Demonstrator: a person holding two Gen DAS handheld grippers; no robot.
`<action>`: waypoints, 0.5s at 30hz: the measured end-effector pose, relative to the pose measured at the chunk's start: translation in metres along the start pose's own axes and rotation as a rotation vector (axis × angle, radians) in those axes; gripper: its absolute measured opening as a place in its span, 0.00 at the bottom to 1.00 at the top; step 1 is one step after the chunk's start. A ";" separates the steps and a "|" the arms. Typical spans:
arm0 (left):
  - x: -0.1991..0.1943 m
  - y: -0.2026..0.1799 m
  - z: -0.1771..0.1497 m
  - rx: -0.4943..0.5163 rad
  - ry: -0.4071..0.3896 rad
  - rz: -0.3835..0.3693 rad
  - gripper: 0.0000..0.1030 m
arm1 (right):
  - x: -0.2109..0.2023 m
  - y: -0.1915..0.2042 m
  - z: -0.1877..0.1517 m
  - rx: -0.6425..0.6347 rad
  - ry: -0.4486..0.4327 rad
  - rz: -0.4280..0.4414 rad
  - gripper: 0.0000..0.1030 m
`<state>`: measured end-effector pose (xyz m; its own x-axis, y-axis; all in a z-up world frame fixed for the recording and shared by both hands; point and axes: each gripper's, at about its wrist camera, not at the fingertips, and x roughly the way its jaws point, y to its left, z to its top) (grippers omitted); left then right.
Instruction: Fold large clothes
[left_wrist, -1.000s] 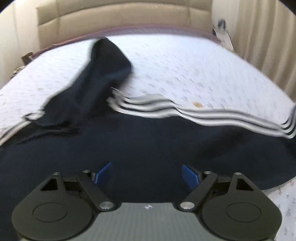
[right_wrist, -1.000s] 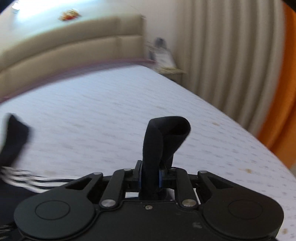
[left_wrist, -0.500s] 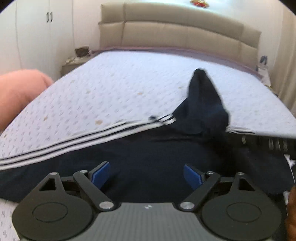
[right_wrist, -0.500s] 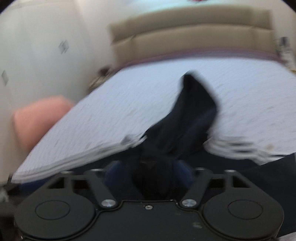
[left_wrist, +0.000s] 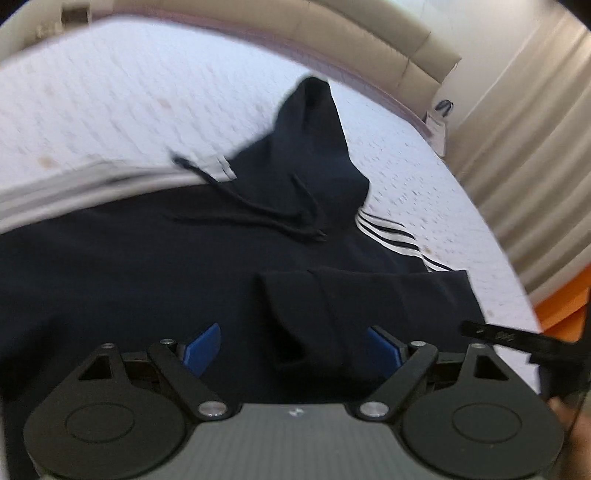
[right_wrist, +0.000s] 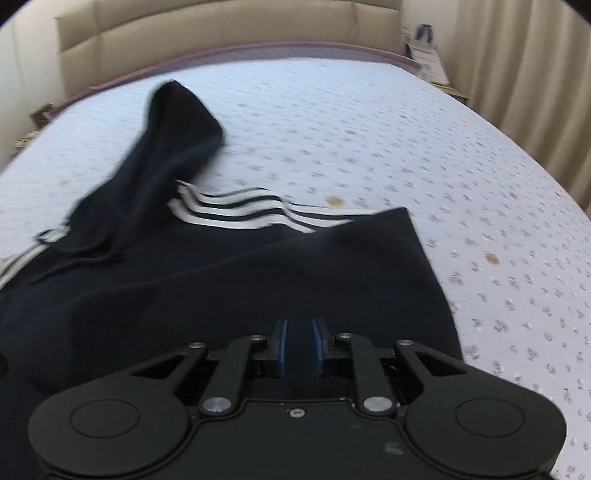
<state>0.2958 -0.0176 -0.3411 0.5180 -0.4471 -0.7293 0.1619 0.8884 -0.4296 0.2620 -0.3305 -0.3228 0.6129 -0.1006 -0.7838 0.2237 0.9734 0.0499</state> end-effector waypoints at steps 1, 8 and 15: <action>0.012 0.001 0.003 -0.017 0.029 -0.014 0.82 | 0.005 -0.001 -0.001 0.008 0.013 -0.006 0.19; 0.053 0.002 -0.001 -0.074 0.090 -0.015 0.32 | 0.030 0.026 -0.011 -0.046 0.073 0.013 0.19; 0.024 -0.007 0.014 -0.024 -0.065 -0.123 0.05 | 0.022 0.034 -0.009 -0.082 0.055 0.014 0.19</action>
<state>0.3186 -0.0334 -0.3481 0.5492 -0.5437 -0.6346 0.2074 0.8243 -0.5267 0.2763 -0.2975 -0.3439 0.5723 -0.0772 -0.8164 0.1512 0.9884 0.0125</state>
